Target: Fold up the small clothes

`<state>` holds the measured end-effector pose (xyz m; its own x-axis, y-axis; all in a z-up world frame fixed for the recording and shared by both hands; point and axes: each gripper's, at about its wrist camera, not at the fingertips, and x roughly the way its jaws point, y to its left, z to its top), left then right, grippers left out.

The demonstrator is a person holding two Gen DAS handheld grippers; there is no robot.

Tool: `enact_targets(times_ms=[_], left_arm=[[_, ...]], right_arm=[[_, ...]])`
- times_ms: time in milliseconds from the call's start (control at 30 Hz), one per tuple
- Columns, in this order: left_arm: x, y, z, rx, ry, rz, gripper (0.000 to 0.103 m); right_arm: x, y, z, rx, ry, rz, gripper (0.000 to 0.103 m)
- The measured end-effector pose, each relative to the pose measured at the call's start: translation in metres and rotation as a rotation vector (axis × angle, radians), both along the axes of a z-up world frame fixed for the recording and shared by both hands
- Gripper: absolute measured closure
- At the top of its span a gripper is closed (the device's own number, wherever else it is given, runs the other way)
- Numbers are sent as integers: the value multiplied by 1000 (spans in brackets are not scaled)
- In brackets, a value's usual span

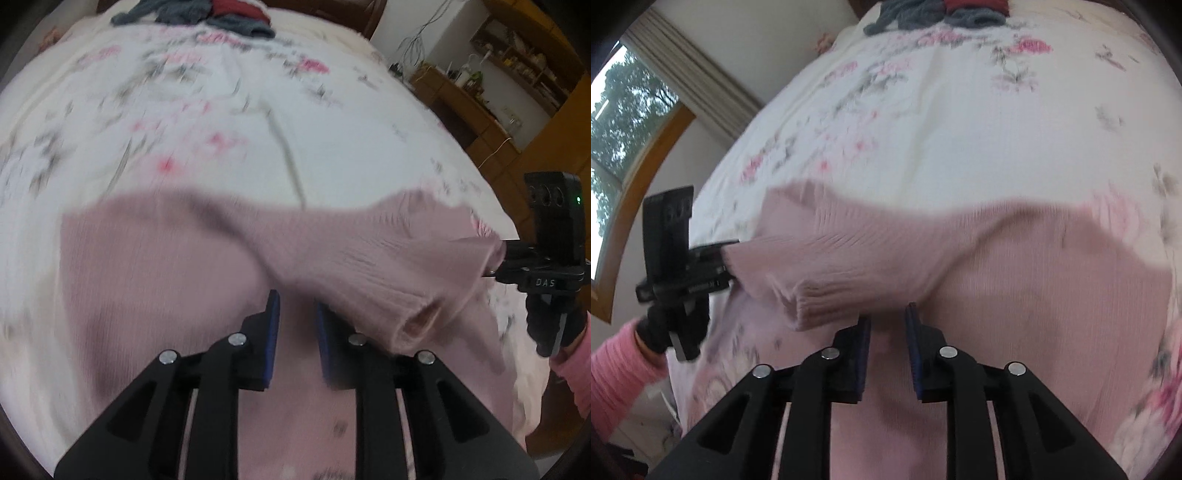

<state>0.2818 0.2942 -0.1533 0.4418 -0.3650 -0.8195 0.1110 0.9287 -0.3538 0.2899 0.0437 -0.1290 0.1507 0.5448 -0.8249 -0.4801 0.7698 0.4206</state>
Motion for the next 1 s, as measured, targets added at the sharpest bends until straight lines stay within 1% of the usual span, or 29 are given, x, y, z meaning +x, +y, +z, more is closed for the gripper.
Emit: enact_targets(times_ms=[33,67,133,167,200,267,333,367,400,500,533,567,600,633,667,700,767,800,867,900,933,967,1000], left_arm=[[-6,5,-3,-9,11,5,75],[-12,9,-5,-14,20,10,75],[-20,20,-7,-55,33,27,75],[-21,25,-7,-85,34,43,75],[-19,28,-6,-113,32,61,74],[-6,30,-2,-142,22,92,73],[13,26,-2,-182,22,104,61],[25,24,-4,-200,35,115,59],[35,22,-9,-213,54,130,59],[69,19,-29,-237,126,199,62],[73,19,-33,-242,134,217,72],[77,19,-37,-251,136,233,78],[80,18,-39,-256,138,242,79],[81,18,-40,-258,134,250,83],[80,18,-39,-254,123,249,85],[78,17,-38,-232,108,239,88],[74,17,-41,-192,99,221,89],[72,20,-43,-194,102,222,89],[70,24,-43,-215,102,228,89],[69,23,-40,-205,99,225,85],[68,22,-36,-188,95,223,86],[65,20,-32,-173,88,219,86],[60,18,-27,-167,77,212,82]], right_arm=[[-6,-4,-1,-11,3,1,83],[-11,-9,-1,-17,8,-4,83],[-12,-20,-2,14,40,-37,80],[-9,-24,-2,29,54,-54,74],[-2,-28,-2,44,70,-88,71],[11,-31,-3,67,88,-139,69],[33,-29,-8,90,130,-188,62],[43,-28,-12,84,145,-211,57],[55,-25,-20,72,169,-234,56],[79,-18,-44,51,235,-272,56],[84,-16,-50,49,254,-275,57],[89,-12,-55,47,262,-280,66],[92,-10,-55,48,257,-276,82],[95,-8,-54,50,251,-270,83],[99,-8,-52,46,237,-279,87],[104,-11,-51,43,222,-302,88],[112,-13,-52,44,216,-322,89],[111,-11,-55,38,226,-318,89],[105,-9,-55,19,215,-302,87],[98,-11,-52,23,206,-294,84],[91,-15,-47,36,203,-297,84],[83,-20,-42,49,203,-299,79],[75,-23,-38,59,204,-295,72]])
